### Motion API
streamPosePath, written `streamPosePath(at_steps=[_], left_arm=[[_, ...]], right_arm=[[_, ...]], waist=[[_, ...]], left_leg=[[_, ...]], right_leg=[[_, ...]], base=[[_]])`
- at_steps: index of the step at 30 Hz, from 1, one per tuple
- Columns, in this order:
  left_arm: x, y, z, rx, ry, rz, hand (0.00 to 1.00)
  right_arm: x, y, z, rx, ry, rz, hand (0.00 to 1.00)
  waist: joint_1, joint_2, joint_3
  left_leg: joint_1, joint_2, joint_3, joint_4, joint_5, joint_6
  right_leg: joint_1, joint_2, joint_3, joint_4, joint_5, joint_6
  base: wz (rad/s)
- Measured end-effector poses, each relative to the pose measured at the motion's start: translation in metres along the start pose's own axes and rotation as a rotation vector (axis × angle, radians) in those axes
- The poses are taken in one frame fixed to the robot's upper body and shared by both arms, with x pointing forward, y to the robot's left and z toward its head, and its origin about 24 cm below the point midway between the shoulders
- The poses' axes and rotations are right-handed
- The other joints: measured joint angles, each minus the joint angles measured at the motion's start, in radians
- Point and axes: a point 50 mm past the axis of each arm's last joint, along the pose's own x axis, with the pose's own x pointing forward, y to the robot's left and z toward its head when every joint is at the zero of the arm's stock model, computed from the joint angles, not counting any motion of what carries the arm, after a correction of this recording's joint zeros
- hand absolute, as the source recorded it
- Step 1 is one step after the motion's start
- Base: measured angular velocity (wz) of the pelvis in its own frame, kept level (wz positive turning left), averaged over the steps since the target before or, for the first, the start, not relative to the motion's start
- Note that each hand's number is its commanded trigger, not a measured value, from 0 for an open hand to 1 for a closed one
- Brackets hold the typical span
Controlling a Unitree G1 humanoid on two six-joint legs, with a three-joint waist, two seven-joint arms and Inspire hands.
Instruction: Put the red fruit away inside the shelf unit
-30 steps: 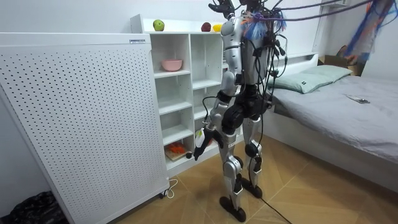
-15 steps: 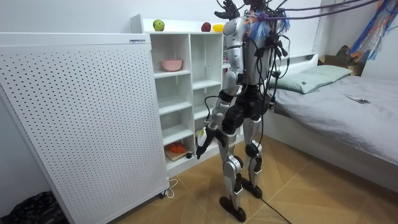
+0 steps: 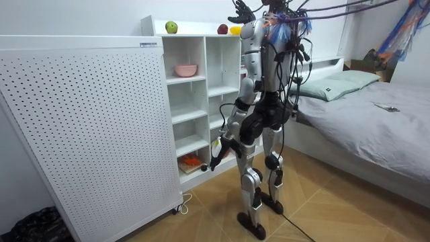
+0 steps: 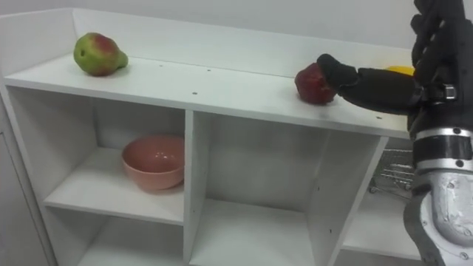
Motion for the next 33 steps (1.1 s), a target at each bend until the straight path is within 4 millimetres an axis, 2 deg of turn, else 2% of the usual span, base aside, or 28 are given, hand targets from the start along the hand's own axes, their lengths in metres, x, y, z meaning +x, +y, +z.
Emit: streamPosePath(at_steps=[6, 14, 33], left_arm=[[0.0, 0.0, -0.003, 0.008, 0.021, -0.022, 0.0], [-0.001, 0.003, -0.006, 0.007, 0.025, -0.012, 0.0], [-0.002, 0.01, -0.001, 0.002, 0.006, 0.01, 0.0]], right_arm=[[0.0, 0.0, -0.014, 0.013, 0.085, 0.033, 0.0], [-0.003, -0.003, -0.035, 0.031, 0.191, 0.069, 0.0], [0.01, -0.005, -0.055, 0.129, 0.283, 0.078, 0.0]], waist=[[0.0, -0.008, -0.0007], [0.0, -0.01, 0.0078], [-0.003, -0.013, 0.0056]], left_leg=[[0.0, -0.001, 0.0, 0.001, 0.0, 0.0], [-0.004, -0.003, -0.006, -0.001, 0.0, 0.0], [-0.003, -0.007, -0.007, 0.005, 0.0, 0.0]], right_leg=[[0.003, -0.002, -0.003, 0.001, 0.0, 0.0], [0.001, -0.002, -0.007, -0.002, -0.001, 0.001], [0.012, -0.008, -0.019, 0.0, -0.002, 0.003]], base=[[0.0], [0.01], [0.0]])
